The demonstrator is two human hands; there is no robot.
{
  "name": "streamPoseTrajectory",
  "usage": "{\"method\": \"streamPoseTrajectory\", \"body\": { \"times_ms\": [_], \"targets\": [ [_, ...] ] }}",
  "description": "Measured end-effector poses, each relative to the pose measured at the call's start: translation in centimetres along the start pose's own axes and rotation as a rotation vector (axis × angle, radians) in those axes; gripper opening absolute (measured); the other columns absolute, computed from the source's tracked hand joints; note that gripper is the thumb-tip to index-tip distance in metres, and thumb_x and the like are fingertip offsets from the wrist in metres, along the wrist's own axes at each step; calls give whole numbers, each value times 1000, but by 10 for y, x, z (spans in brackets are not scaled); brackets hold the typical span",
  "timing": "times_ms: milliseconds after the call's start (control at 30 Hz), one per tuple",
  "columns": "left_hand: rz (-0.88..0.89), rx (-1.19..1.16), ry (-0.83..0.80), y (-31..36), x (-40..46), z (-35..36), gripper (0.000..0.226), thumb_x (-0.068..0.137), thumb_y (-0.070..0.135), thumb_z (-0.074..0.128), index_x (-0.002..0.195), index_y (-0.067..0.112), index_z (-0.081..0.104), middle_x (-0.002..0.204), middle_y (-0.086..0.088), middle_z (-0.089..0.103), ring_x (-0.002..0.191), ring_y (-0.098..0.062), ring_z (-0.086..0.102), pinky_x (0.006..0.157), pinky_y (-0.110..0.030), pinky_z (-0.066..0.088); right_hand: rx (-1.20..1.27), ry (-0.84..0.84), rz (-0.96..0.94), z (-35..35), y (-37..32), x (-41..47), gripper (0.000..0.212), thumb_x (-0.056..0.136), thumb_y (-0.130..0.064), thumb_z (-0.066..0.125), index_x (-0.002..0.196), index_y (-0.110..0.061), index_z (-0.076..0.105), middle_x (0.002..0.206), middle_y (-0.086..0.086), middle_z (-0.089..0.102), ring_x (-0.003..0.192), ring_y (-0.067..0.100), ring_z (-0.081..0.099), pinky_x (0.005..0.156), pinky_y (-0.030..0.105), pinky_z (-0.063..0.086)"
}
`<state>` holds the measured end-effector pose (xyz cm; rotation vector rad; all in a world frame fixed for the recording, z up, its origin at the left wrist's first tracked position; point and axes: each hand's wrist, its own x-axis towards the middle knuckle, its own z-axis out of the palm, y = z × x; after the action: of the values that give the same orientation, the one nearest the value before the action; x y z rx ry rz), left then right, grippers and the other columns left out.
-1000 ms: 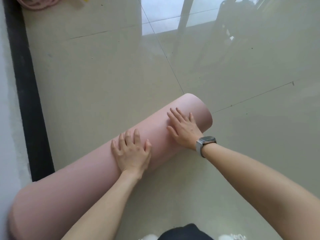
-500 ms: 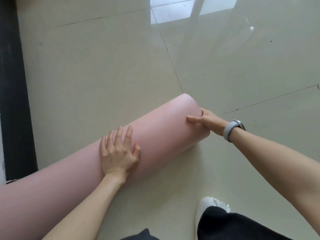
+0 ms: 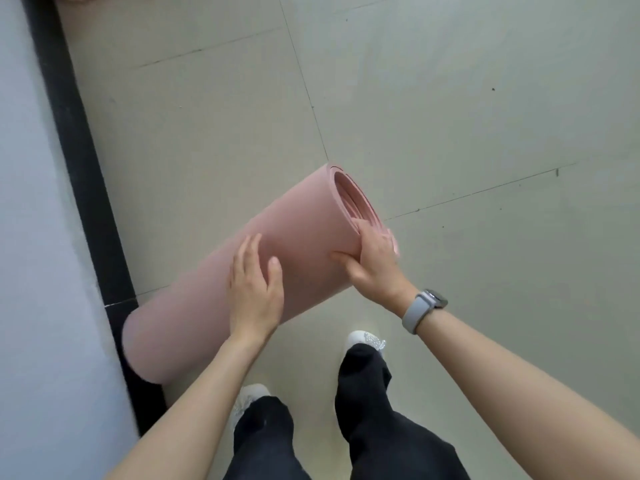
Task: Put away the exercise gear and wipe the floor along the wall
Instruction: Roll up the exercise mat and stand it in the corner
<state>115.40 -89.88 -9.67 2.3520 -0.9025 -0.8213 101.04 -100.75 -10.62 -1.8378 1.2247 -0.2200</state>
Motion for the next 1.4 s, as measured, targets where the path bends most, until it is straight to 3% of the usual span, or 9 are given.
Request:
{"method": "streamPoseTrajectory", "body": {
  "times_ms": [167,267,367,533,633,767,933,1200,1400],
  "targets": [
    [-87,-403,112,104,-12,-93,51,94,36,34,141,17,31,141,2,37,125,-3,36,96,-6,28,-269,28,-415,-54,-87,-31,51,63,-11,72,108,-17,47,94,0,66,91,18,57,81,31,27],
    [-130,-523,7,144,-10,-148,54,94,46,38,142,24,27,138,7,38,123,0,34,101,-16,24,-382,-11,-652,-79,-133,-41,43,67,-11,66,106,-20,48,94,-7,67,93,15,60,88,34,30],
    [-173,-372,-108,156,-9,-195,78,78,55,59,143,30,26,147,9,33,134,-7,31,110,-27,24,-497,-87,-853,-97,-165,-45,34,73,-6,50,104,-19,53,91,-7,66,92,17,61,100,40,27],
    [-197,-16,-132,146,-31,-207,66,85,20,62,142,29,29,140,1,47,127,-23,45,102,-29,33,-709,-277,-1032,-107,-173,-41,32,76,-11,56,107,-18,54,89,-6,64,112,20,53,113,56,7],
    [-224,-12,-73,141,-38,-201,58,88,13,53,140,27,31,133,-4,54,120,-29,50,97,-30,37,-650,-295,-918,-107,-176,-44,34,81,-32,49,112,-20,56,111,-3,63,132,22,37,107,68,6],
    [-236,-57,-38,134,-38,-198,57,87,9,51,139,24,33,127,-5,57,114,-28,53,91,-25,36,-493,-159,-663,-100,-173,-60,59,72,-25,43,131,-24,46,144,6,42,142,26,18,106,70,0],
    [-242,-53,-39,124,-41,-182,63,85,11,51,141,24,24,128,-11,54,113,-32,53,99,-40,41,-350,90,-279,-80,-182,-55,59,81,-22,32,140,-18,28,152,11,25,142,21,6,109,57,-13],
    [-297,-69,-2,116,-52,-177,60,85,15,49,137,29,23,123,-14,56,100,-38,59,92,-49,46,-285,132,116,-80,-191,-50,85,83,-43,47,147,-14,-1,155,11,-15,141,24,-20,109,55,-14],
    [-250,-40,-4,124,-57,-173,60,86,11,50,140,22,26,135,-10,48,113,-30,51,96,-38,39,411,194,393,-92,-205,-36,88,89,-28,56,146,-10,-9,156,4,-16,143,12,-9,113,22,1]
  ]
}}
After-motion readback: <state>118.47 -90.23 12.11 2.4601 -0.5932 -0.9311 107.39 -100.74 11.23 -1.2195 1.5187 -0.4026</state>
